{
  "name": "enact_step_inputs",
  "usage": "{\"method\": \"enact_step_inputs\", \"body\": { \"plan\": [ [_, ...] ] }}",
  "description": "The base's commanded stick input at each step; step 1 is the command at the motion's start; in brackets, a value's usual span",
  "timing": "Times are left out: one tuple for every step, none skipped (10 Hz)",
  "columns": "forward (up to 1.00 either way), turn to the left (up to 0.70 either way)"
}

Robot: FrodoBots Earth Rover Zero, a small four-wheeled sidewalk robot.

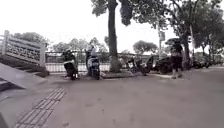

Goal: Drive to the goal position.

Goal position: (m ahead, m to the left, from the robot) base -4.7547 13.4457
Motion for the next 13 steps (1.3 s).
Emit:
{"method": "enact_step_inputs", "body": {
  "plan": [
    [0.45,0.00],
    [0.45,0.00],
    [0.45,0.00],
    [0.45,0.00],
    [0.45,0.00],
    [0.45,0.00],
    [0.45,0.00],
    [0.45,0.00],
    [0.45,0.00],
    [0.45,0.00],
    [0.45,0.00],
    [0.45,0.00],
    [0.45,0.00]
  ]
}}
